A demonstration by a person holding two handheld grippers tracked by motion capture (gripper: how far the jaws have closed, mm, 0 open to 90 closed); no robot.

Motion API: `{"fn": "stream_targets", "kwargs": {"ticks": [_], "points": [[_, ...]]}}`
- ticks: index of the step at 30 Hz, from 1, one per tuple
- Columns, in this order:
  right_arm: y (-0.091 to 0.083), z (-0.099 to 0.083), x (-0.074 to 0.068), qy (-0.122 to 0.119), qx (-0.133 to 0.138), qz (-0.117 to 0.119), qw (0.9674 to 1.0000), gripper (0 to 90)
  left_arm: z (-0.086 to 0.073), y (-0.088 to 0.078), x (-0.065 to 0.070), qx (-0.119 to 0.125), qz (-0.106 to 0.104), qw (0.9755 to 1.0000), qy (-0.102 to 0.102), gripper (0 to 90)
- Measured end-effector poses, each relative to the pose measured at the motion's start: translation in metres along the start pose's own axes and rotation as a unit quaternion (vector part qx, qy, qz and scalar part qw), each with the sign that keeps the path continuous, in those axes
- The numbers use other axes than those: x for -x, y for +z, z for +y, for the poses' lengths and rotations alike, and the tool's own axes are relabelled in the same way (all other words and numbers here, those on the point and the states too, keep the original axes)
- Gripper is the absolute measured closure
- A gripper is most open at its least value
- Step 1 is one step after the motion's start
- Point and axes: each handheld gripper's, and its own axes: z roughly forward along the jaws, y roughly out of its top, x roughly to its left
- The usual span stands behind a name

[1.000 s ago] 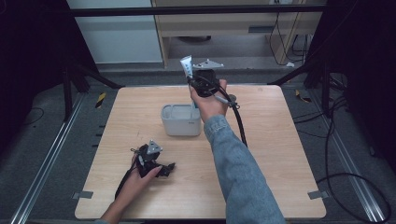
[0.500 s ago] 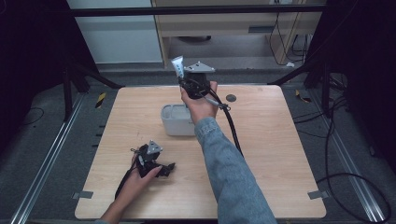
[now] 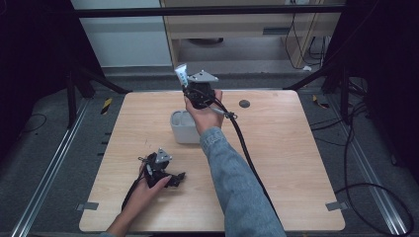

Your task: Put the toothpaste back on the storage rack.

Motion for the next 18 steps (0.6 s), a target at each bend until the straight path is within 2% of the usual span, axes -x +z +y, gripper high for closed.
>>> {"fn": "stream_targets", "kwargs": {"ticks": [11,18], "points": [[0.010,-0.017,0.000,0.002,-0.019,0.001,0.9998,79.3,0.000,0.000,0.000,0.001,0.000,1.0000,0.000,0.0],[0.014,-0.020,0.001,0.003,-0.022,0.000,0.9997,79.3,0.000,0.000,0.000,0.001,-0.001,1.0000,0.000,0.0]]}}
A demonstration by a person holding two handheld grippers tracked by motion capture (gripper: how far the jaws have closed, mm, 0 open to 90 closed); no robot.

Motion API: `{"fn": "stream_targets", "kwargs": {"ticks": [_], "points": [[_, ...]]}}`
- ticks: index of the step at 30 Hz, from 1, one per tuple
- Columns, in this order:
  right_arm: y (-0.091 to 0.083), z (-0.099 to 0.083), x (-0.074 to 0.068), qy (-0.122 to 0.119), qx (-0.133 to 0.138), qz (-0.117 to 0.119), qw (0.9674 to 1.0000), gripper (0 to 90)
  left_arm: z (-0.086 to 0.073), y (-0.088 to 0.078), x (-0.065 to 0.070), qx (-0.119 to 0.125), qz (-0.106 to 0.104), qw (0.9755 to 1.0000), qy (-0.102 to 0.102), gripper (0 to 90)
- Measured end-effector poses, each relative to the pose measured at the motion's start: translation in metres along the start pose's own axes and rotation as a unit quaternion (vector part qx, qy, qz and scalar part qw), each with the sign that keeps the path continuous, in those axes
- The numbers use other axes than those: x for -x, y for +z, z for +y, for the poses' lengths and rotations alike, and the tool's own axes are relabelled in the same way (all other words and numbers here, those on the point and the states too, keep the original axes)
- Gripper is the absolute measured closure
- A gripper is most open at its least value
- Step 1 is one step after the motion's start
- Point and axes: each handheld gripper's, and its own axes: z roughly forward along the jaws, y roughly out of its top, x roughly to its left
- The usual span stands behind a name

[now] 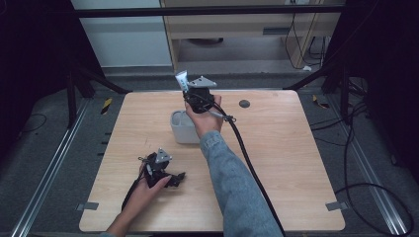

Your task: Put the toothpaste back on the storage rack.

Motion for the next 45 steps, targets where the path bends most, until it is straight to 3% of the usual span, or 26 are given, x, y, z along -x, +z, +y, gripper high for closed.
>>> {"fn": "stream_targets", "kwargs": {"ticks": [15,45], "points": [[0.004,-0.013,0.005,0.010,-0.015,0.000,0.9998,79.3,0.000,0.000,0.000,0.000,0.000,1.0000,0.000,0.0],[0.008,-0.034,0.003,-0.003,-0.052,-0.004,0.9987,79.3,0.000,0.000,0.000,0.000,-0.001,1.0000,0.000,0.0]]}}
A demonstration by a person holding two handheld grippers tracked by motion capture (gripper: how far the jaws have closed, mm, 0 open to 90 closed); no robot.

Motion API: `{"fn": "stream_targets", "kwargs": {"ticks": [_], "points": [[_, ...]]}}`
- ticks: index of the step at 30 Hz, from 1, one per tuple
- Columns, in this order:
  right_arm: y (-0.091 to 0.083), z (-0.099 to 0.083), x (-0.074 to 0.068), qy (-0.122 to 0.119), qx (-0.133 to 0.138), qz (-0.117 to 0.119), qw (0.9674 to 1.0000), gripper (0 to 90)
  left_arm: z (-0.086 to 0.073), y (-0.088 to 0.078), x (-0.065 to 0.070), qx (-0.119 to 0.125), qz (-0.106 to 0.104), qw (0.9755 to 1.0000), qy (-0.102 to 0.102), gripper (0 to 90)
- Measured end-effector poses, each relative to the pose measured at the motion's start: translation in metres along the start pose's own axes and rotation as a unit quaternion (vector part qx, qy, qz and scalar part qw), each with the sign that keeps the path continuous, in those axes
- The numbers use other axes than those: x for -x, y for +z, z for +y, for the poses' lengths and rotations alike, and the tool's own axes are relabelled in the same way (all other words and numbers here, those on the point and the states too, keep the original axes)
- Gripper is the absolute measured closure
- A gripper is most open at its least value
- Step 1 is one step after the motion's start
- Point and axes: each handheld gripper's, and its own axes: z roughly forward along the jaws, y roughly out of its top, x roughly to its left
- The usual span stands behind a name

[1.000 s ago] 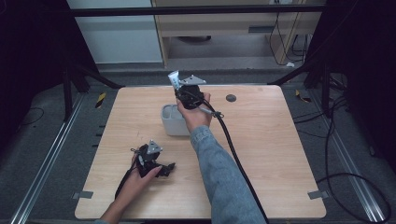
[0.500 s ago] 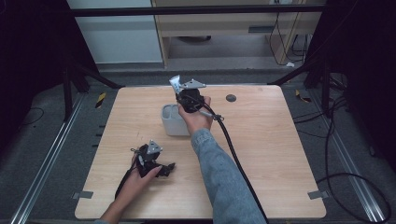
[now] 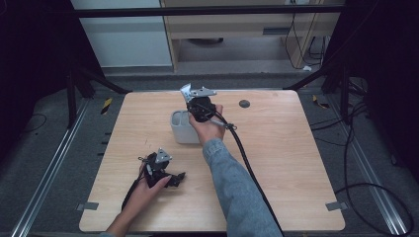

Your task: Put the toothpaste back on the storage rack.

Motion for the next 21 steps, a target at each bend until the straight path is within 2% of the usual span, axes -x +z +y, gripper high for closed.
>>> {"fn": "stream_targets", "kwargs": {"ticks": [21], "points": [[0.0034,-0.0112,-0.0013,-0.002,-0.022,0.000,0.9998,79.5,0.0000,0.0001,0.0000,0.000,0.000,1.0000,0.000,0.0]]}}
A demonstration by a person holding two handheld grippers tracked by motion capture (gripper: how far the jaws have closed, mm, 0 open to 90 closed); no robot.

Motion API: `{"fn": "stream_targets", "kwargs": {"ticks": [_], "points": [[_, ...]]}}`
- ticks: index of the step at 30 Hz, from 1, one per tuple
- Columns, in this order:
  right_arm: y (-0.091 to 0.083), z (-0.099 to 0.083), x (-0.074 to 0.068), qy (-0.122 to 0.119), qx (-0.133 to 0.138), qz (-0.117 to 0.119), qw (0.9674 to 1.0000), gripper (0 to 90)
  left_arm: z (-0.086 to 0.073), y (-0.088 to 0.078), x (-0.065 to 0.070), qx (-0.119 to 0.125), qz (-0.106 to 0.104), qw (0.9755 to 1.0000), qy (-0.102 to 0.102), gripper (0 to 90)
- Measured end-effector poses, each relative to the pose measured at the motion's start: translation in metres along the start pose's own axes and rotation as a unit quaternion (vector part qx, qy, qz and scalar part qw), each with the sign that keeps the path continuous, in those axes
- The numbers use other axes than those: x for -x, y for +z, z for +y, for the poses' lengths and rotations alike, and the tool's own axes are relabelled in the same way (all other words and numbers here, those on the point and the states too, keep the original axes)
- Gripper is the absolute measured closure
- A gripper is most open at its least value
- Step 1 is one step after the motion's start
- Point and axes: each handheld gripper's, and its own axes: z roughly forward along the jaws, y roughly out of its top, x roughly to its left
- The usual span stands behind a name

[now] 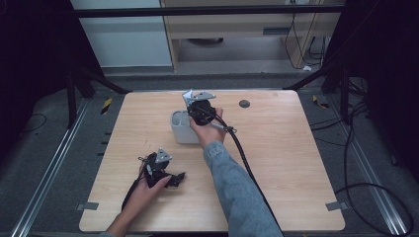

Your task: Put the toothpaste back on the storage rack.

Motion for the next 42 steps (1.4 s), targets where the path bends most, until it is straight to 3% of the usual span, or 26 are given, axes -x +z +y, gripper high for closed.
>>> {"fn": "stream_targets", "kwargs": {"ticks": [42], "points": [[0.0073,-0.0052,-0.0093,-0.018,-0.027,0.001,0.9995,79.3,0.0000,0.0000,0.0000,0.000,0.000,1.0000,0.000,0.0]]}}
